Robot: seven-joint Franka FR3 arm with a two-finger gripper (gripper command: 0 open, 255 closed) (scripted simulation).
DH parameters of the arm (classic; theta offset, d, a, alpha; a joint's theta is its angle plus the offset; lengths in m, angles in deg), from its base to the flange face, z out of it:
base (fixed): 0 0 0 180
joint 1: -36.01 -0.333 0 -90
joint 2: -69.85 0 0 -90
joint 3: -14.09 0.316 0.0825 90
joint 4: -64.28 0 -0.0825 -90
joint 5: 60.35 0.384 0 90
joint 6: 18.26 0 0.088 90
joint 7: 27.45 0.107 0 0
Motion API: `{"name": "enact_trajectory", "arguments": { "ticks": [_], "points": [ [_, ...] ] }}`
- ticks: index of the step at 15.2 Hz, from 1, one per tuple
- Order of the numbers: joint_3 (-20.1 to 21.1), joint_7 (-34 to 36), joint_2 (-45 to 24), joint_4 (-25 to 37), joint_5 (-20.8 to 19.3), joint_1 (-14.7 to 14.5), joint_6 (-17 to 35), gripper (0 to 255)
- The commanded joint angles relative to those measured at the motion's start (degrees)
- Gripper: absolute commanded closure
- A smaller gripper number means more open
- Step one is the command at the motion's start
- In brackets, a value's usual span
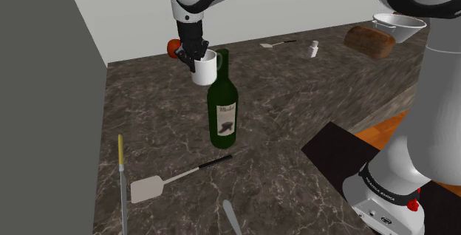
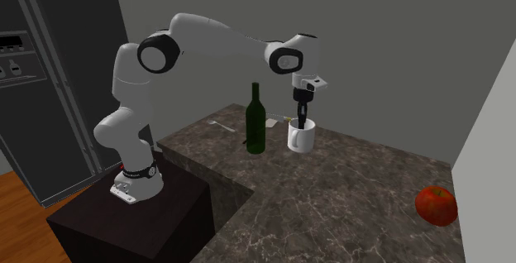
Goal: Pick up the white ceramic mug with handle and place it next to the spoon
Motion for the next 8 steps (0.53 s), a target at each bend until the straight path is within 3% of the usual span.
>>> {"name": "enact_trajectory", "arguments": {
  "ticks": [1,8],
  "points": [
    [0.05,0.00,0.11,1.58,0.04,-0.09,-1.68,255],
    [0.15,-0.18,0.25,6.79,0.15,-0.30,-7.00,255]
  ]
}}
